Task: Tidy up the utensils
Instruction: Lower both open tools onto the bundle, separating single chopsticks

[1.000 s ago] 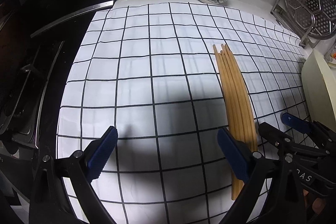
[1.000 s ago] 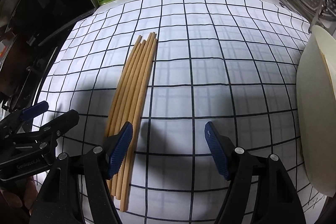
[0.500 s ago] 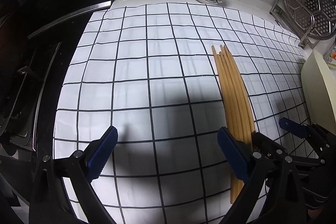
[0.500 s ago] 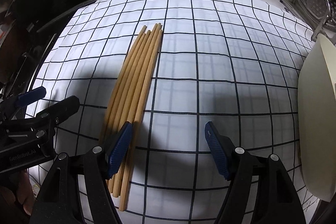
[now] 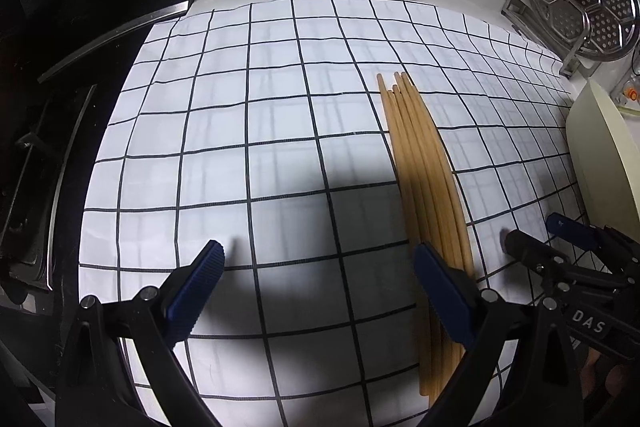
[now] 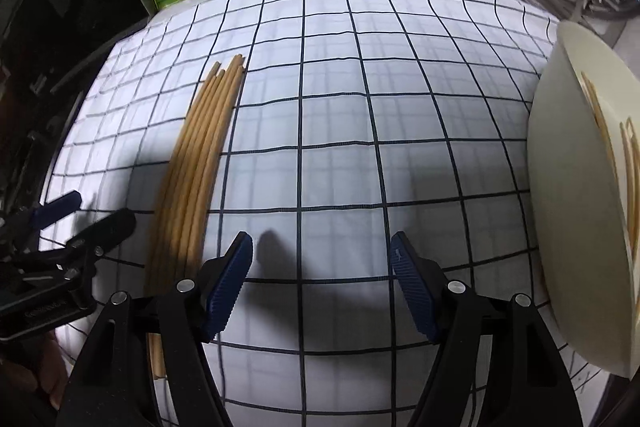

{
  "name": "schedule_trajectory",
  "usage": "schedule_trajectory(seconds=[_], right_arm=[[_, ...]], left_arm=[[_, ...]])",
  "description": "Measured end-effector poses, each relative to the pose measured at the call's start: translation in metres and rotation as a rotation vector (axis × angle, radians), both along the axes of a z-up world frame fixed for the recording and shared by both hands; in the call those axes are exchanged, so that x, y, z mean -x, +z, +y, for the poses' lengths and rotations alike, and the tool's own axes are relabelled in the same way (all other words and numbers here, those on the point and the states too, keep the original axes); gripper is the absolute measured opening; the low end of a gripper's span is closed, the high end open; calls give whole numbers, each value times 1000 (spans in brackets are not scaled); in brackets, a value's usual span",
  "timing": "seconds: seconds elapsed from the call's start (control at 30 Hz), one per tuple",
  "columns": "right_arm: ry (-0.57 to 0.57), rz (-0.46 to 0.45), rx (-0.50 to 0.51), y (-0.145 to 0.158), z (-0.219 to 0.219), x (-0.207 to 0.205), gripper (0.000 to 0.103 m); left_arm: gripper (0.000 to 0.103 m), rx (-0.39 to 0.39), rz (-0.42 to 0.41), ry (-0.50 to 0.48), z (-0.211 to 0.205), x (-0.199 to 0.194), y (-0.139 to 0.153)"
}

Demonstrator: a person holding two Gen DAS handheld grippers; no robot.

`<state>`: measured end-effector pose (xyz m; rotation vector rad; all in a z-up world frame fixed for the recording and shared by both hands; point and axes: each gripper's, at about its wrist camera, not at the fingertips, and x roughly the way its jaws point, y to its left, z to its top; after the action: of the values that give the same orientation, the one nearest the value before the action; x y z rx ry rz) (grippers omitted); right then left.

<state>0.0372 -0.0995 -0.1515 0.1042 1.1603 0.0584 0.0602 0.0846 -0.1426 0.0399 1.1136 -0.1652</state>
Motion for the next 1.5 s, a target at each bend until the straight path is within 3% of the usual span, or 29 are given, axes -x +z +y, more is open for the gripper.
schedule_trajectory(seconds=[0.27,0.6,1.2,1.5], right_arm=[[89,-20,-7,2,30,-1,68],[136,-16,66,-2,46,1,68],[23,-19,73,-1,-2,4,68],[17,-28,63,2,-3,3,68]], left_arm=[[94,-7,-13,40,14,-4,6],[94,-4,-6,49,16,-1,4],[94,-1,13,-18,-10,-4,-6],[95,-26,25,-18,-11,-8,-14]])
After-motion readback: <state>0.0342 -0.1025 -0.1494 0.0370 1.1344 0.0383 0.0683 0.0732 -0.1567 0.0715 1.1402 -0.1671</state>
